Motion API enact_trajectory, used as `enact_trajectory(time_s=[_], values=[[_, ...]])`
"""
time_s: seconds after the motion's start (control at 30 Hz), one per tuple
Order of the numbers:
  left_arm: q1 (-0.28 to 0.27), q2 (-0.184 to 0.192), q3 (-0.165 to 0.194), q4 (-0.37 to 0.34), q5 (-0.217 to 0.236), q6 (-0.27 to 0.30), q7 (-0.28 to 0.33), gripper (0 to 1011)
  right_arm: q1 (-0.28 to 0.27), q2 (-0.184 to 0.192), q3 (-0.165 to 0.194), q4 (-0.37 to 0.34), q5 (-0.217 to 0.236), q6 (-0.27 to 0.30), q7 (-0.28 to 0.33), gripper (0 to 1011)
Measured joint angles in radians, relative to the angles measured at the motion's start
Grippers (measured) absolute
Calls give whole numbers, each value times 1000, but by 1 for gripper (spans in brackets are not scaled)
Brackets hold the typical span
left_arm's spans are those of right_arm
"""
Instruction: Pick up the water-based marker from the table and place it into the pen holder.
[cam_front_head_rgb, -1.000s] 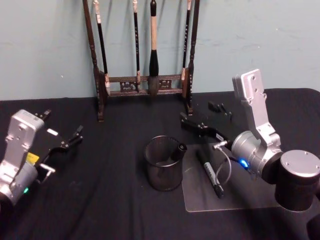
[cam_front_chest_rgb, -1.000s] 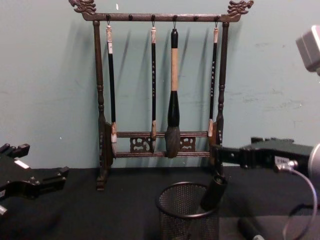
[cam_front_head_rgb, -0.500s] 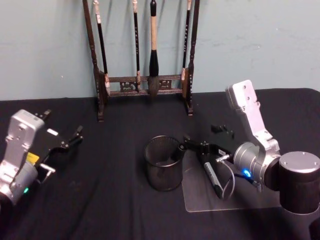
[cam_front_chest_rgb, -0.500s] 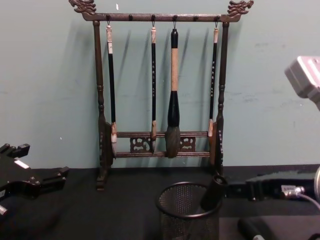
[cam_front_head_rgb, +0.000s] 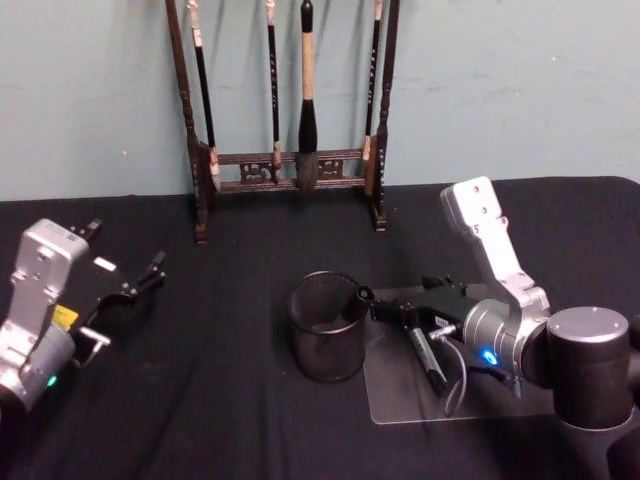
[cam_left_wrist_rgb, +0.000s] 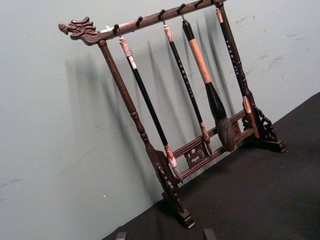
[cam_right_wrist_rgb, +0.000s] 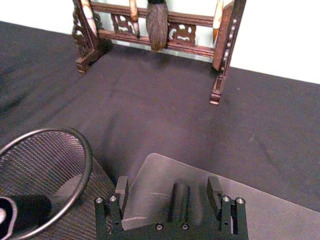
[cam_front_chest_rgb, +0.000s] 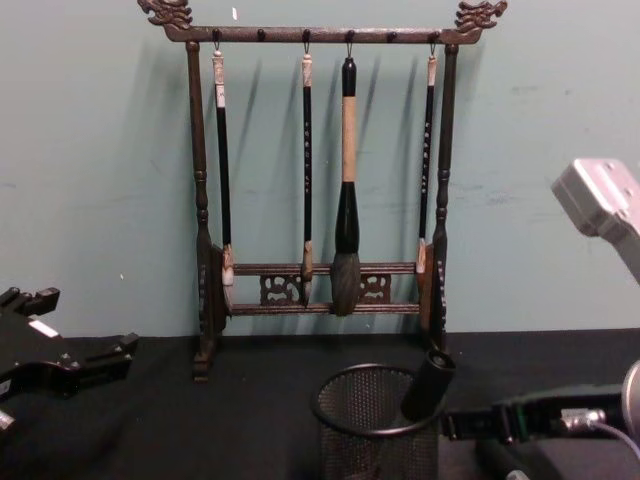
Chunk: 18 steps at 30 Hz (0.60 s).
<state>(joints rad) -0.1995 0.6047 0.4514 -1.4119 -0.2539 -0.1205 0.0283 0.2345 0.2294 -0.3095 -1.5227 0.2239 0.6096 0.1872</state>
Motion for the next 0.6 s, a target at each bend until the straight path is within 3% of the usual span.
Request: enact_trajectory(time_s=[0.6], values=[[0,0,0,0,0,0,0,1001,5,-24,10,59,-45,6,22,1000]])
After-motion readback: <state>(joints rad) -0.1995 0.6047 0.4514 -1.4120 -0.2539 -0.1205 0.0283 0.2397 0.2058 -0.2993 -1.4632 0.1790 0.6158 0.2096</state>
